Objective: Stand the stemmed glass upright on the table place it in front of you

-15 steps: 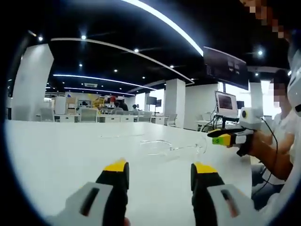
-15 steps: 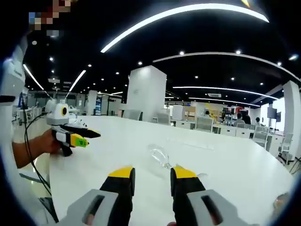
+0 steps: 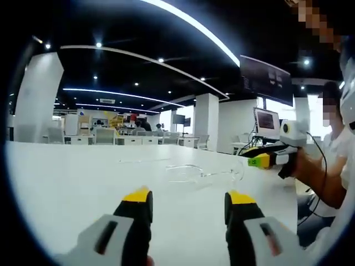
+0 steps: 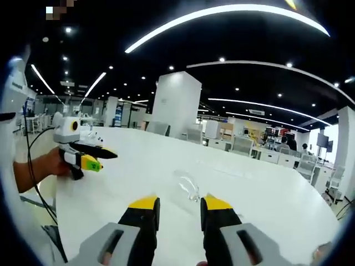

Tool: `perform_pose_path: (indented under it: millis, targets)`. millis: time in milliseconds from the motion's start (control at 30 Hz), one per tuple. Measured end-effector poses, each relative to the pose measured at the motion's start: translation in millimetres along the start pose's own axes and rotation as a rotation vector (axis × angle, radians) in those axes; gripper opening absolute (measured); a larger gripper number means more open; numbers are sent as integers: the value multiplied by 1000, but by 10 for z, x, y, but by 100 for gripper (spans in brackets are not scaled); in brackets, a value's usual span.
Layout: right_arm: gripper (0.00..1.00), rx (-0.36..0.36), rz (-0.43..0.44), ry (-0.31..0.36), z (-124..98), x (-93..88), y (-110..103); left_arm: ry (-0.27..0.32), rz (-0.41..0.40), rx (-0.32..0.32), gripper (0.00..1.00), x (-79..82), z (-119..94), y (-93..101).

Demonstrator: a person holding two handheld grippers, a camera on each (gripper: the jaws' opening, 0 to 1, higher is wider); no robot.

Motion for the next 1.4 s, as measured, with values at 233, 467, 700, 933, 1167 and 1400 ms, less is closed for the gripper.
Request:
perform_pose_path:
  millis: [233, 467, 700, 933, 1167, 1400]
  targets:
    - [33, -4, 8, -22, -3, 43, 40, 3, 7, -2, 52, 12, -3, 13]
    - [33, -4, -28, -65, -3, 123, 78, 5, 8, -3, 52, 25, 4, 7]
    - [32, 15, -60, -137, -1, 176, 103, -8, 23, -3, 51, 19, 14, 23]
    - [32, 33, -119, -188, 33, 256, 106, -4, 18, -10, 51, 17, 12, 27]
    - [32, 47, -142, -225, 76, 314, 155, -9, 14, -10, 51, 5, 10, 21]
    - [32, 102, -130, -299, 193, 296, 198, -26, 18, -8, 51, 3, 15, 19]
Point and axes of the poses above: the point that each gripper's makers call its tool centre point, and the gripper's own axes: z roughly forward along the fingers, y roughly to its right, x roughly out of its top, the point moved 7 cm from there along -z, roughly backward along the fingers, and after that the axes turned 4 degrees about -y, right-handed, at the moved point
